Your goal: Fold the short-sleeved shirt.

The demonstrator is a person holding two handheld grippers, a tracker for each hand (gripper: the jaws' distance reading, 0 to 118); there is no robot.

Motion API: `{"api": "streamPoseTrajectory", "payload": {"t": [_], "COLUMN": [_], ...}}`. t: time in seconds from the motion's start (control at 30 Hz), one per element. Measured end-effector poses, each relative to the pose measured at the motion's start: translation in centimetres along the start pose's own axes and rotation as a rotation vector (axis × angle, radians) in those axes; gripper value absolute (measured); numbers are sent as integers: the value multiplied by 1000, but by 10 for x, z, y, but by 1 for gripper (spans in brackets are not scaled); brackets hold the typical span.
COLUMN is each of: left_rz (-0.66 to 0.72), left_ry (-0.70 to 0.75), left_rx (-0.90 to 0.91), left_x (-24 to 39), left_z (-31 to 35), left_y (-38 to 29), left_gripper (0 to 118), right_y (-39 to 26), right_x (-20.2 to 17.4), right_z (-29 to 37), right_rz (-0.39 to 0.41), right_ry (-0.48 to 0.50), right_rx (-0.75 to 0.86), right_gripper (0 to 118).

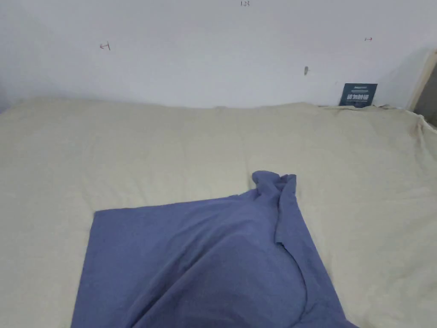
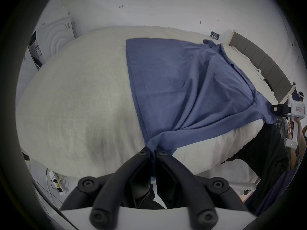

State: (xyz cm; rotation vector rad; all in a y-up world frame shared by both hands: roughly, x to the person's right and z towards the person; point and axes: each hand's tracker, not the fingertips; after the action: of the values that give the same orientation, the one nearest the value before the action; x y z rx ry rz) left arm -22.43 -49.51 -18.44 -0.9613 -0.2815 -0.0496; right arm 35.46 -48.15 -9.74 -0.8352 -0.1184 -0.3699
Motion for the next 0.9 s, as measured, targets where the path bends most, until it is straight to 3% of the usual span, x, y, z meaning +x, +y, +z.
{"api": "streamPoseTrajectory", "payload": {"t": [0.2, 0.43, 0.73, 0.9], "left_rz": [51, 34, 59, 74], "left_ry": [-75, -44, -6, 8], "left_rx": [177, 250, 196, 118], "left_x": [-5, -22, -40, -52], "left_z": [33, 11, -65, -111], "left_y": [50, 131, 200, 209], "left_gripper": [4, 4, 4, 4], "right_y": [55, 155, 245, 260], "right_x": [-10, -44, -86, -96], "right_z": [11, -17, -107, -156], "right_rz": [-35, -30, 23, 105], "right_ry": [86, 122, 102, 38], "right_rx": [144, 262, 228, 141], "right_gripper": [4, 4, 4, 4]}}
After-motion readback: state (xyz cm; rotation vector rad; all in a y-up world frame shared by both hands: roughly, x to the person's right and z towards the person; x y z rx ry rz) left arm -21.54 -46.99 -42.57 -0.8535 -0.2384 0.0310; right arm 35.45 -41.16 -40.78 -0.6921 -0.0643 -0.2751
